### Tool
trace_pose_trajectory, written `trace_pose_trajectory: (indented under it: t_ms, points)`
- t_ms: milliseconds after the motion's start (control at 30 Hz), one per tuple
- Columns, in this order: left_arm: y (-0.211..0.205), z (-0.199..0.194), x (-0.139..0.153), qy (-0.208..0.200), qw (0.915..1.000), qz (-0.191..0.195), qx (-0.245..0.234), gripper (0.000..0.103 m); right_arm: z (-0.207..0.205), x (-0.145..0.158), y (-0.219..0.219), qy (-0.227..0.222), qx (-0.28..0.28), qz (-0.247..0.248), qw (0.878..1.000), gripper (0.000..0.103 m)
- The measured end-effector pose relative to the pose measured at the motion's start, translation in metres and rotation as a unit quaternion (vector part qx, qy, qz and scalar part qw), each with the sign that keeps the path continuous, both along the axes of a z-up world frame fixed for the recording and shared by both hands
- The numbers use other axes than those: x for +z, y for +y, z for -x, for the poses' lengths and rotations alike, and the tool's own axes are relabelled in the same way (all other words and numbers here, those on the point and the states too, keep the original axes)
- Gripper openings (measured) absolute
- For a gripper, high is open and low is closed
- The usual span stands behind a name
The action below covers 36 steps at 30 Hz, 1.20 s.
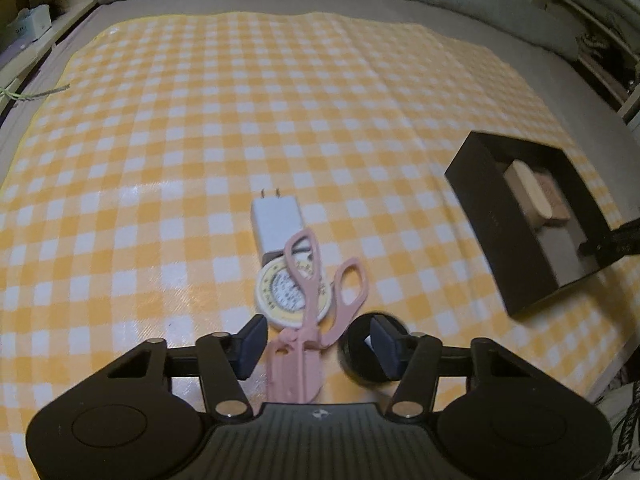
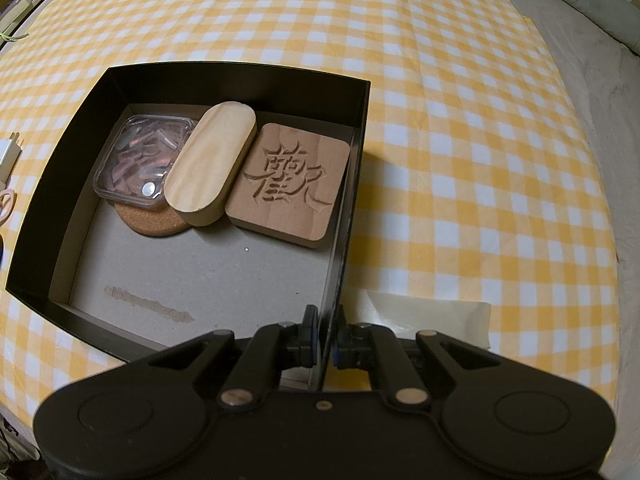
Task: Organize rigid objects
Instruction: 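Move the left tool to the pink scissors and close on their blade, then carry the pink scissors into the box and open the left tool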
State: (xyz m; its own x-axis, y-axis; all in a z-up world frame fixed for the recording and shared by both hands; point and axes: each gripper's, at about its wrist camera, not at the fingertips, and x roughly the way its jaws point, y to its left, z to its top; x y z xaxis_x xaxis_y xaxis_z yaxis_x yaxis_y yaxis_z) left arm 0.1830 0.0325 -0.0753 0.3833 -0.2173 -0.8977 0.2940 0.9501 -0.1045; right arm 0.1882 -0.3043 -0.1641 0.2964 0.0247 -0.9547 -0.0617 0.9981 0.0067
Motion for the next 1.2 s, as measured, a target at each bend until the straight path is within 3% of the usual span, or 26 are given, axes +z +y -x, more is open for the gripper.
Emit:
trace_pose_trajectory:
  t_ms: [133, 400, 433, 533, 700, 900, 1200]
  points:
    - [0.004, 0.002, -0.008, 0.015, 0.9997, -0.02, -0.007, 0.032, 0.0, 0.0, 0.002, 0.0, 0.0, 0.0, 1.0, 0.007]
    - [0.009, -0.001, -0.018, 0.019, 0.9993, -0.029, -0.015, 0.028, 0.0, 0.0, 0.002, 0.0, 0.0, 0.001, 1.0, 0.008]
    - [0.008, -0.001, -0.018, 0.018, 0.9993, -0.028, -0.016, 0.022, 0.0, 0.0, 0.001, 0.0, 0.0, 0.001, 1.0, 0.008]
    - [0.009, -0.003, -0.016, 0.009, 0.9998, -0.013, -0.012, 0.017, 0.0, 0.0, 0.003, 0.0, 0.0, 0.0, 1.0, 0.007]
    - [0.016, -0.004, 0.001, -0.007, 0.9996, 0.024, 0.015, 0.017, 0.0, 0.0, 0.004, 0.0, -0.001, 0.001, 1.0, 0.007]
    - [0.008, -0.003, 0.03, -0.047, 0.997, 0.061, 0.012, 0.017, 0.0, -0.001, 0.005, 0.0, -0.002, -0.002, 1.0, 0.007]
    - [-0.063, -0.003, 0.051, -0.067, 0.9894, 0.102, -0.079, 0.017, -0.006, 0.016, -0.007, -0.021, -0.032, -0.032, 0.999, 0.006]
